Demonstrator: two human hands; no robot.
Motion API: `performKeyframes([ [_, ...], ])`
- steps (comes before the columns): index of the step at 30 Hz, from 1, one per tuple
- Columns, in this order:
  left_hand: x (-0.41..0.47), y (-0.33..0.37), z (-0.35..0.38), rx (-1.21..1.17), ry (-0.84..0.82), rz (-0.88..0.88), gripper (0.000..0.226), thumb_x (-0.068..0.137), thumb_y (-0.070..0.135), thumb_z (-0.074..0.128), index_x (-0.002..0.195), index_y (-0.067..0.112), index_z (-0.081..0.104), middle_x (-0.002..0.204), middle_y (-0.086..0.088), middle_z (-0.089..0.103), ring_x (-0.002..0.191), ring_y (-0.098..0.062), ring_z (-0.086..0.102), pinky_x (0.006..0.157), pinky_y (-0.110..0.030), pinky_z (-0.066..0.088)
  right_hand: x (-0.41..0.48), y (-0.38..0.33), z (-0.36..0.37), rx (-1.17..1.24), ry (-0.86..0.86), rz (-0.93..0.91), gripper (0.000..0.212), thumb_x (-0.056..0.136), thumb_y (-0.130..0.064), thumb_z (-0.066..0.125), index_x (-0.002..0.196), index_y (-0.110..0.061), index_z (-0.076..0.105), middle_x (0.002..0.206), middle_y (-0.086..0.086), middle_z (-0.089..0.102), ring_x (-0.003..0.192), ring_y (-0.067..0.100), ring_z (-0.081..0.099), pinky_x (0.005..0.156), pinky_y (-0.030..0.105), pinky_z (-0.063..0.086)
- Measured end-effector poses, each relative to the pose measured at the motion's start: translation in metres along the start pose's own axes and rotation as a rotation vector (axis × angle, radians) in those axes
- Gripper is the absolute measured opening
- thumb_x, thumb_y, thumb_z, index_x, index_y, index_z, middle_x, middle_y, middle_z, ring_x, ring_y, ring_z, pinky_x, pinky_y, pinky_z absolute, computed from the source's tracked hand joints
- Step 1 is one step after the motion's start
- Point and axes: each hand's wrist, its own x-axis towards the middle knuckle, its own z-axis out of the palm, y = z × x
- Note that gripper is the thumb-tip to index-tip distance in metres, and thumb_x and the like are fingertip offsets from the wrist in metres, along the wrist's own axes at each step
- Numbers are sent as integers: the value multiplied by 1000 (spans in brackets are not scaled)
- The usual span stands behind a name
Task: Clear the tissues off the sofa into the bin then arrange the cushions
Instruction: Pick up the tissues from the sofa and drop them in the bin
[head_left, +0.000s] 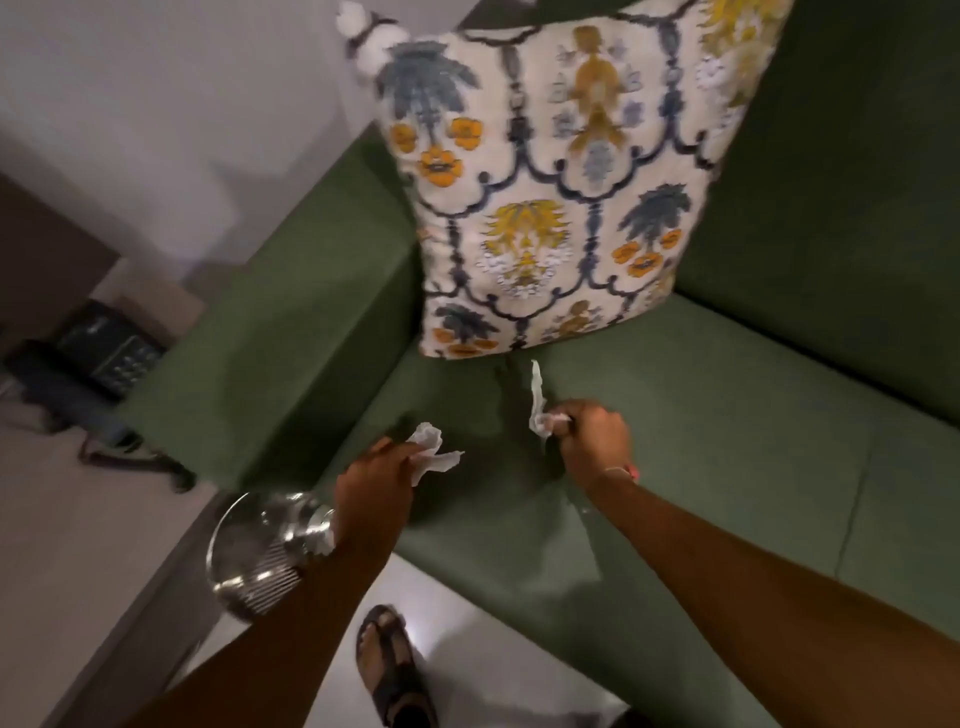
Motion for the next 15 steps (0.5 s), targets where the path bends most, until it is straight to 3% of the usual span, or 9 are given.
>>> performKeyframes([
  [1,-11,-13,-7,-48,-3,-59,19,89,23,57,103,27,70,95,5,69,75,-14,64,64,-24,53,-14,-14,16,43,-30,5,15,76,-15,68,85,-23,76,87,7,77,85,27,71,74,33,56],
  [4,-45,-58,-22,-7,-32,-205,24,87,27,54,107,29,69,102,0,71,88,-24,66,73,-39,54,-61,-52,69,112,-141,-24,13,73,-19,74,84,-23,78,88,3,78,88,21,72,80,33,56],
  [9,-99,-149,-37,-2,-9,-552,18,89,31,57,96,24,72,95,-6,75,85,-29,68,72,-34,50,-132,-111,176,8,-329,-108,23,81,-11,60,91,-23,77,97,1,77,93,23,70,82,26,50],
  [11,-106,-180,-38,-36,-9,-669,24,91,36,55,93,19,73,94,-11,76,84,-30,68,71,-32,47,-150,-131,217,-61,-410,-106,25,87,-17,53,99,-21,75,104,3,75,98,25,67,85,27,49],
  [15,-101,-227,-30,-110,-34,-759,28,88,38,58,93,17,75,91,-11,77,83,-31,69,72,-33,51,-153,-152,274,9,-428,182,26,86,-34,60,104,-21,74,110,6,73,104,27,65,88,29,50],
])
